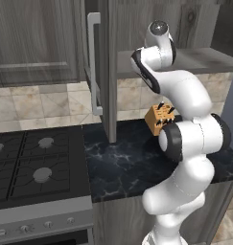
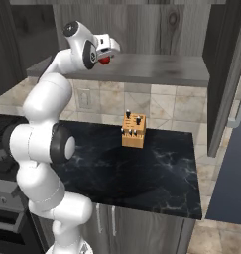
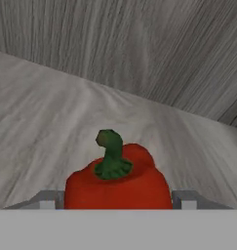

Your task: Pick the bell pepper from the counter and place it in the cabinet. Then close the cabinet.

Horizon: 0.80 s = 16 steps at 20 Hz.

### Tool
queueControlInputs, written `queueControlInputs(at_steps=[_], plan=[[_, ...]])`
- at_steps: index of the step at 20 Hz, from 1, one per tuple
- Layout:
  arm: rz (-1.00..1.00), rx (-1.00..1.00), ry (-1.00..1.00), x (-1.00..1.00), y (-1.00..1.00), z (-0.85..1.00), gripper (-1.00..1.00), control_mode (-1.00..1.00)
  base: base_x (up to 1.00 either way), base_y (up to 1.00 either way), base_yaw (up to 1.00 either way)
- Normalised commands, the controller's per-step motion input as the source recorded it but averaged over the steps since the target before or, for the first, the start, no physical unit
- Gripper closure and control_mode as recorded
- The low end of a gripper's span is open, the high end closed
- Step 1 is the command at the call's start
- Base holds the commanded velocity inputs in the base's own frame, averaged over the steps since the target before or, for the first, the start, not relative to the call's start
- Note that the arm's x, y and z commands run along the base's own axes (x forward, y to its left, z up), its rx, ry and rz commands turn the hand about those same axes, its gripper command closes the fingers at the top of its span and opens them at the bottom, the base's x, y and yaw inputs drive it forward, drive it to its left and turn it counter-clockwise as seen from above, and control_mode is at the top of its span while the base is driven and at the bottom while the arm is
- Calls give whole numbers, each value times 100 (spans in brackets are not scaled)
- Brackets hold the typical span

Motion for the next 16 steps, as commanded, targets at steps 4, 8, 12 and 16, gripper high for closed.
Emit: queueControlInputs(at_steps=[4,8,12,16], plan=[[1,0,-3,10,-2,-7,-100,-100,0,0,0],[5,0,-10,-6,-5,-1,-100,-100,0,0,0],[3,0,-7,-90,0,8,-100,-100,0,0,0],[2,0,-6,-100,2,8,-100,-100,0,0,0]])
